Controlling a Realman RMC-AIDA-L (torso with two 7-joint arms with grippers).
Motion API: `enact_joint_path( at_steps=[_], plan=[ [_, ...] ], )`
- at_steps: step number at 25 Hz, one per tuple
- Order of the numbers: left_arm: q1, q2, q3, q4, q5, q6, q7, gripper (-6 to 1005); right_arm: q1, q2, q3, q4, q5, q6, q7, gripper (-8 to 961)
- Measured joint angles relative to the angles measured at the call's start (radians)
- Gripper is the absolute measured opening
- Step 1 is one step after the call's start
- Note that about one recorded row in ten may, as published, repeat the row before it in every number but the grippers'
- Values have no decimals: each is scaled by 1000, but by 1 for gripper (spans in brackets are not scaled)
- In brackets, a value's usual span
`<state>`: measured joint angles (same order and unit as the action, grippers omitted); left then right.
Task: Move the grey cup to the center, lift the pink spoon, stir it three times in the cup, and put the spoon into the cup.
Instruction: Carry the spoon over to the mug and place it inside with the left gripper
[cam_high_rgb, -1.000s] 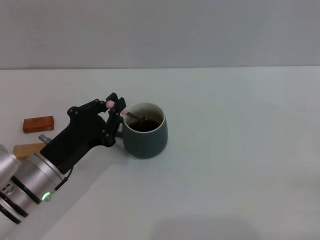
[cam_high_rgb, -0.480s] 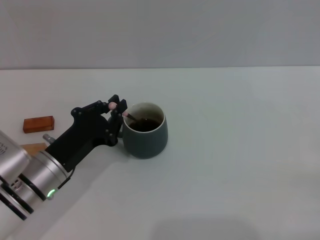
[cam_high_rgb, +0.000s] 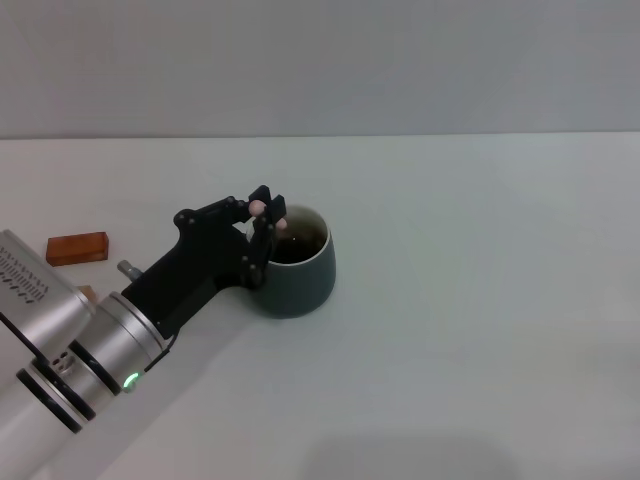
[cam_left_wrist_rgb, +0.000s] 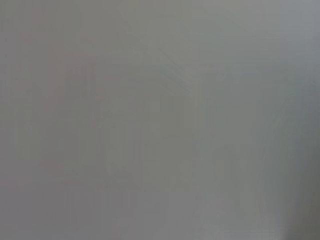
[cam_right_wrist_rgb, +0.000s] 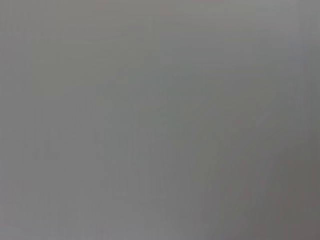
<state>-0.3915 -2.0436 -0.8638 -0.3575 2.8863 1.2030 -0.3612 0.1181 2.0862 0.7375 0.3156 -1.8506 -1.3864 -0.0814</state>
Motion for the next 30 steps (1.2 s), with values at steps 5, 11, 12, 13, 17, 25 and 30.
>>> enact_joint_path(
  at_steps=[5,11,12,13,17,25,30],
  plan=[
    [13,-4,19,-2,1,8,-2,146,3,0,0,0,-1,2,0,0],
    [66,7,20,-18,1,30,-4,146,7,0,-3,3,-1,4,0,0],
    [73,10,18,-23,1,31,-3,146,9,0,-6,4,-1,4,0,0],
    [83,16,16,-30,1,31,-1,146,10,0,-10,4,-1,4,0,0],
    [96,29,8,-39,0,25,1,146,14,1,-19,7,-1,5,0,0],
    [69,40,-39,-33,-1,-9,4,146,16,3,-26,11,3,-1,0,0],
    [26,32,-22,-33,1,-15,5,146,14,3,-26,11,5,-2,0,0]
  ],
)
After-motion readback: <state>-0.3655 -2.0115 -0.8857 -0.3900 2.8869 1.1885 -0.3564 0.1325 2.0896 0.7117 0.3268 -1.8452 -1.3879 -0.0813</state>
